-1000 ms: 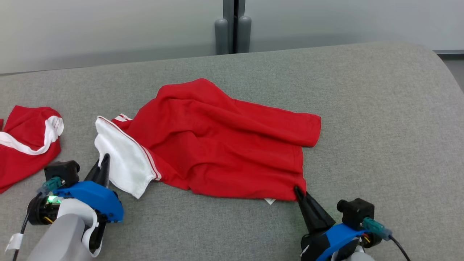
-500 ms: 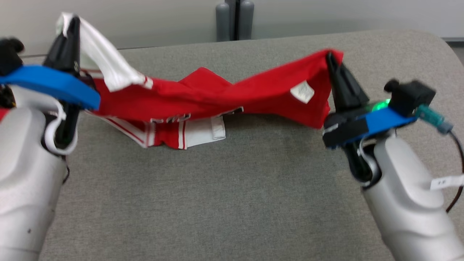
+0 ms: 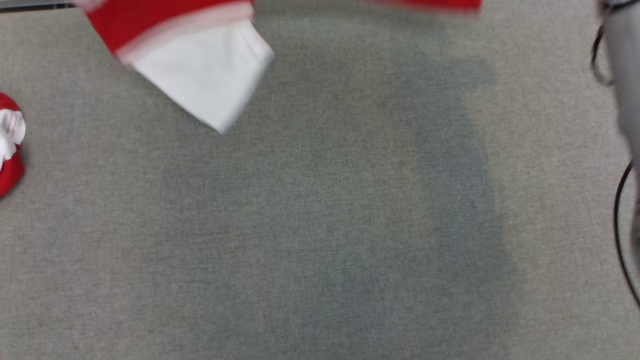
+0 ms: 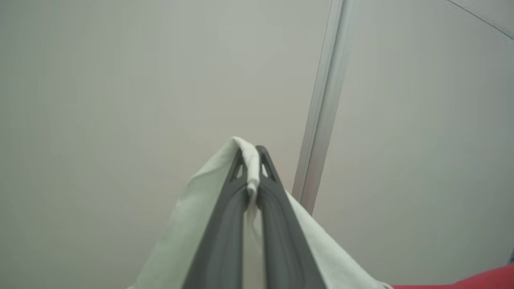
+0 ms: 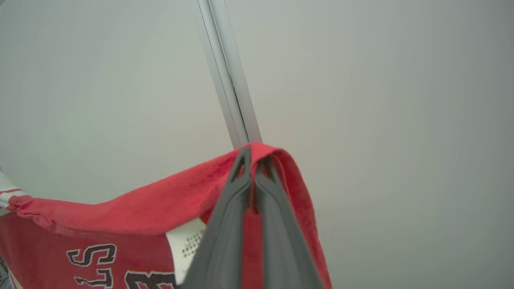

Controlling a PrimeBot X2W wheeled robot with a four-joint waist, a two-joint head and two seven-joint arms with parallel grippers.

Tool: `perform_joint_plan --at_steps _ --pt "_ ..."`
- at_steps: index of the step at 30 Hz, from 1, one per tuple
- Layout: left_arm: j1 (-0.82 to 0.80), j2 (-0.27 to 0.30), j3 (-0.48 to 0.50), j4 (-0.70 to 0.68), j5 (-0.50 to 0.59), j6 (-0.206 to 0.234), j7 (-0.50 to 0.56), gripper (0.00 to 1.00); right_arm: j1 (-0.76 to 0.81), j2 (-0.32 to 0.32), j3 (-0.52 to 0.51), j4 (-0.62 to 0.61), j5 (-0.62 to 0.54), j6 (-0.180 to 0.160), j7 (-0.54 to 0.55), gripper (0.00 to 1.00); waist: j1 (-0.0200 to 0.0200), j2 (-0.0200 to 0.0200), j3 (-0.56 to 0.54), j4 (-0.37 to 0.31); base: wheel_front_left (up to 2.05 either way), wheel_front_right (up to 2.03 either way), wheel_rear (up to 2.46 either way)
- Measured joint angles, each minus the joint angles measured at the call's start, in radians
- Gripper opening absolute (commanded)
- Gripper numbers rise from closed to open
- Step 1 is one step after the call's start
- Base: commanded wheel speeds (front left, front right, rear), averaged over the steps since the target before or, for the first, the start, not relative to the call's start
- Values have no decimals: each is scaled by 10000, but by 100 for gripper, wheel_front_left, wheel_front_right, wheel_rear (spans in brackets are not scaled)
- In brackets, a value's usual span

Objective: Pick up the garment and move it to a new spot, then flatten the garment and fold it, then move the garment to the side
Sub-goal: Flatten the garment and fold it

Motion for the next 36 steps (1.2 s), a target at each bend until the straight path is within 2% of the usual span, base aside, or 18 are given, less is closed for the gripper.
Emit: perform_joint_plan --at_steps 4,7,11,14,19,23,28,36 --pt "-1784 -441 -222 562 209 -79 -196 0 -1469 -228 98 876 29 2 -127 0 -4 -1 164 53 0 0 0" --pt "-2425 -773 -368 1011 278 -159 -435 0 -2126 -351 301 1333 -2 0 -259 0 -5 -2 219 135 0 0 0" --pt "-2476 -1057 -652 1616 194 -251 -685 0 -2345 -349 913 1781 -69 0 -345 0 -4 -2 289 253 0 0 0" --pt "-1905 -1170 -846 1910 25 -259 -1078 0 -2032 -301 1312 2002 140 0 -431 0 -5 -2 359 334 0 0 0" --pt "133 -1189 -1386 1891 -238 -274 -1699 0 -694 -113 2109 2079 558 0 -602 0 -1 -2 367 427 0 0 0" --pt "2129 -1034 -1348 1262 -545 -274 -1948 0 728 29 2671 1605 984 2 -709 0 -5 -3 128 430 0 0 0" --pt "4957 -867 -77 -658 -178 -236 -1971 0 2873 -88 3047 514 1546 0 -744 0 -6 -4 -327 462 0 0 0" --pt "9703 -1369 1887 -3382 777 178 -1969 0 6268 -527 2930 -1080 2029 0 -754 0 -7 -6 -1071 466 0 0 0"
